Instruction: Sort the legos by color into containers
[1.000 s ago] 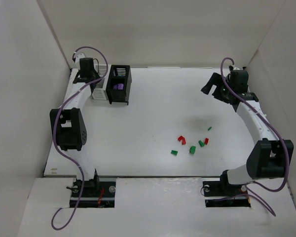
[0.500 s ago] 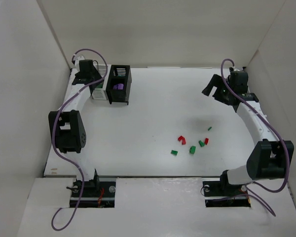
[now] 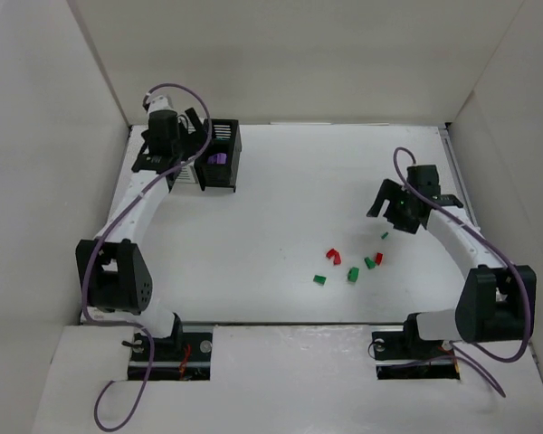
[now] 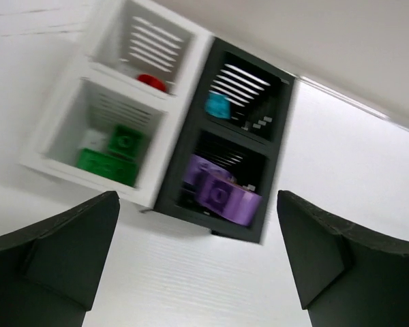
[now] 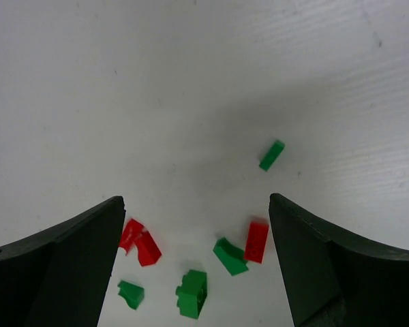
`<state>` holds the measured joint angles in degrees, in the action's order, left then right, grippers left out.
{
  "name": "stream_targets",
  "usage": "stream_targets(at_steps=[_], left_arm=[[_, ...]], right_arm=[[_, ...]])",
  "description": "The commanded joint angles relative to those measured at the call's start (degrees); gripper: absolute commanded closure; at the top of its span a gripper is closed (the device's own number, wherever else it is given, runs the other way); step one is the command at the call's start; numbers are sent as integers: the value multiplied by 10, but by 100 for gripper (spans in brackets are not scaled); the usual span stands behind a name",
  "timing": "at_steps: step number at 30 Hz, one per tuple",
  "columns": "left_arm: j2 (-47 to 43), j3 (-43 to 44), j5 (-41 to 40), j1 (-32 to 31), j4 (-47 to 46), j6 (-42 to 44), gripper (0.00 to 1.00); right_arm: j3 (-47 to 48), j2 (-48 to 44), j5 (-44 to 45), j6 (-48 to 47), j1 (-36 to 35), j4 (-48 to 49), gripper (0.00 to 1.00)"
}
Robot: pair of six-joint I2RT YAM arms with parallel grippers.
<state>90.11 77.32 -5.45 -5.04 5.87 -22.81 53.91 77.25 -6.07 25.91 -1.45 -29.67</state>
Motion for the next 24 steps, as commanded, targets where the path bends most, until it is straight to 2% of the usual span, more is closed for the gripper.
stream_targets(at_steps=[1,2,4,5,9,14,19,22,24], left_arm=[[-40,-25,46,-42,-36,16,0],[-40,-33,46,-49,-36,16,0],[-40,-38,55,-67,-36,16,0],[-40,-46,55,-73,-36,16,0],[-52,-74,55,-92,-36,4,0],[-96,-130,61,-109,-46,-13,0],[-136,-170,55,-126,-46,-19,0],[-152,-184,55,-138,-46,-24,0],[-168,-193,48,-144,-46,-30,0]], right_arm=[[-1,-20,43,-10,-56,-53,9],[-1,-15,60,-10,-98,-65,9],[-1,-10,88,-10,-139,-93,9],[-6,-10,103,-10,-174,-94,13],[-32,-3,121,21,-236,-114,14],[-78,-3,121,68,-262,-107,15],[-115,-40,110,80,-268,-96,26],[-123,-47,103,80,-268,-79,26],[-129,-47,91,80,-268,-63,32]])
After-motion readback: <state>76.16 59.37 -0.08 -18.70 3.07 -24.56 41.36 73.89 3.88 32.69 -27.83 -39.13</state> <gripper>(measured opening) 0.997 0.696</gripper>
